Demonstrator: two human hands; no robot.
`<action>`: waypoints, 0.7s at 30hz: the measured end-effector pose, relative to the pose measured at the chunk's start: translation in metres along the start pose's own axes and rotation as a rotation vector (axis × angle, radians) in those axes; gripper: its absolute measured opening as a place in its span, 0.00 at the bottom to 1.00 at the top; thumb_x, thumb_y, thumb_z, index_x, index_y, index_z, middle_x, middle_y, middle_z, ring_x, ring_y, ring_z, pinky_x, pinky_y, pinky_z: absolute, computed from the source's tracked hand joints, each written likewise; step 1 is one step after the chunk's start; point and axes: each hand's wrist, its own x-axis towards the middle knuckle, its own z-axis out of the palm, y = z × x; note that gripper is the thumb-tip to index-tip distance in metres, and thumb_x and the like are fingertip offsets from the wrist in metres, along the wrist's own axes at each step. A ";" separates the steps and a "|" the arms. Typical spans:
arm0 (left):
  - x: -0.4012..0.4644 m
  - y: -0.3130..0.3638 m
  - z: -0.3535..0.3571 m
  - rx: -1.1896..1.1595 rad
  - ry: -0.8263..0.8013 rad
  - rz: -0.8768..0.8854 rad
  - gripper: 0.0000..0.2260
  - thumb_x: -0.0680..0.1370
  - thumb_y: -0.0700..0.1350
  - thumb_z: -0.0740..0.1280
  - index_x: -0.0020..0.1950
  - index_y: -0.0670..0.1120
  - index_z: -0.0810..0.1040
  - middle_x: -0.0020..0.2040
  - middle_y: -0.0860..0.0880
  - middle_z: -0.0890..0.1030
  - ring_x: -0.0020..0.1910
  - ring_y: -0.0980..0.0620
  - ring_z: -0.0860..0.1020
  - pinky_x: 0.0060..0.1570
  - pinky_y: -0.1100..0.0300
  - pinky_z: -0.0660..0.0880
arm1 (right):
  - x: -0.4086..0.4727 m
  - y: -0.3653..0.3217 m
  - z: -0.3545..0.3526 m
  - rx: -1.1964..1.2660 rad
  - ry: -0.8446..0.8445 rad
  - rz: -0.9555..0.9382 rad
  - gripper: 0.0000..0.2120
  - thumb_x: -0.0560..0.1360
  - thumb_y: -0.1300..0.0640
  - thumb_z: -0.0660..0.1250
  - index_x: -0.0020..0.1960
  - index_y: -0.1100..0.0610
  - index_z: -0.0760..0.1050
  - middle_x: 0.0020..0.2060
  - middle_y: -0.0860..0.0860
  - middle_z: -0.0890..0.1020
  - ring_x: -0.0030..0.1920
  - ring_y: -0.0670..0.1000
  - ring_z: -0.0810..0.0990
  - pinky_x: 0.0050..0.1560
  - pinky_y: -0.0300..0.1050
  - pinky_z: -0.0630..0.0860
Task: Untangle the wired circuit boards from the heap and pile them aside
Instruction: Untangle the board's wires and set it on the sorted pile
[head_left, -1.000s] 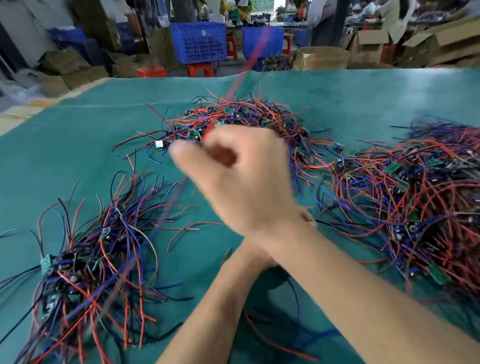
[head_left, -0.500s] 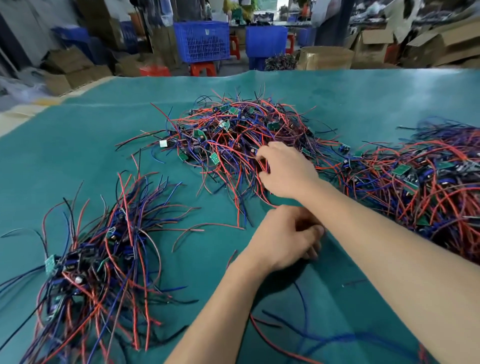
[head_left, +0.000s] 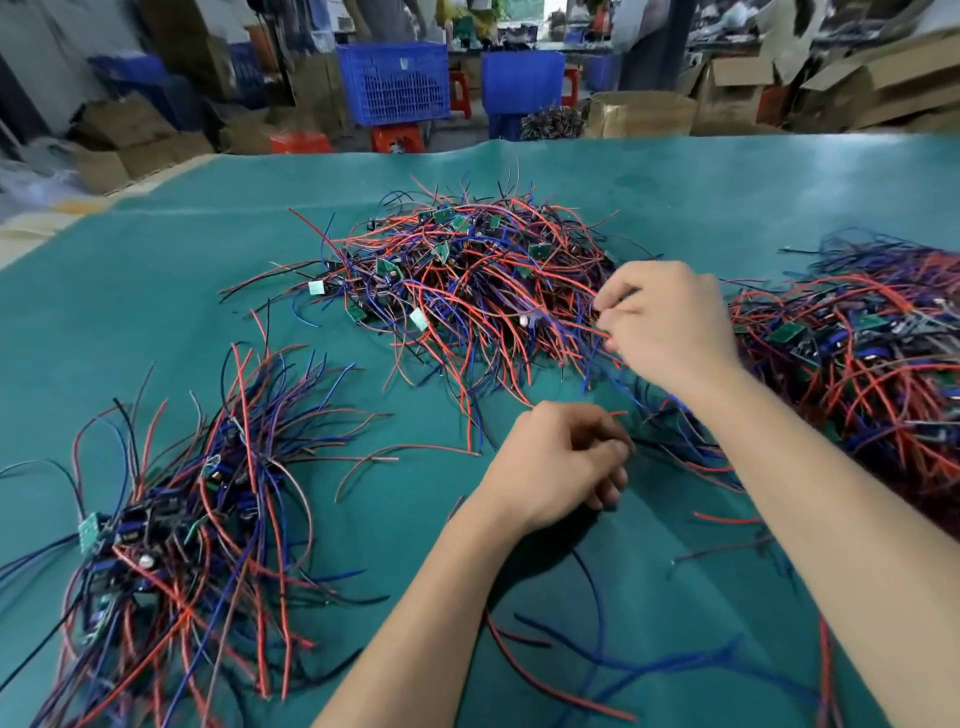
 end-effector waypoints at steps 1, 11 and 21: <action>0.000 0.001 0.000 -0.017 0.007 -0.002 0.06 0.79 0.33 0.64 0.45 0.40 0.79 0.33 0.46 0.80 0.28 0.49 0.78 0.26 0.64 0.73 | -0.005 0.006 -0.008 0.011 0.005 0.015 0.10 0.71 0.62 0.70 0.39 0.46 0.78 0.34 0.49 0.86 0.47 0.58 0.86 0.54 0.54 0.81; 0.008 0.011 -0.006 -0.647 0.283 -0.148 0.18 0.85 0.52 0.55 0.55 0.39 0.75 0.40 0.42 0.85 0.33 0.48 0.83 0.30 0.60 0.79 | -0.091 0.018 -0.050 0.518 -0.420 0.045 0.13 0.74 0.71 0.71 0.50 0.55 0.83 0.37 0.54 0.88 0.29 0.52 0.83 0.32 0.42 0.80; 0.002 0.009 -0.006 -0.524 0.178 -0.114 0.14 0.84 0.46 0.60 0.48 0.38 0.80 0.32 0.47 0.80 0.27 0.54 0.76 0.30 0.66 0.75 | -0.116 0.020 -0.033 0.678 -0.824 0.070 0.05 0.69 0.61 0.74 0.45 0.57 0.83 0.38 0.58 0.88 0.29 0.53 0.82 0.34 0.42 0.78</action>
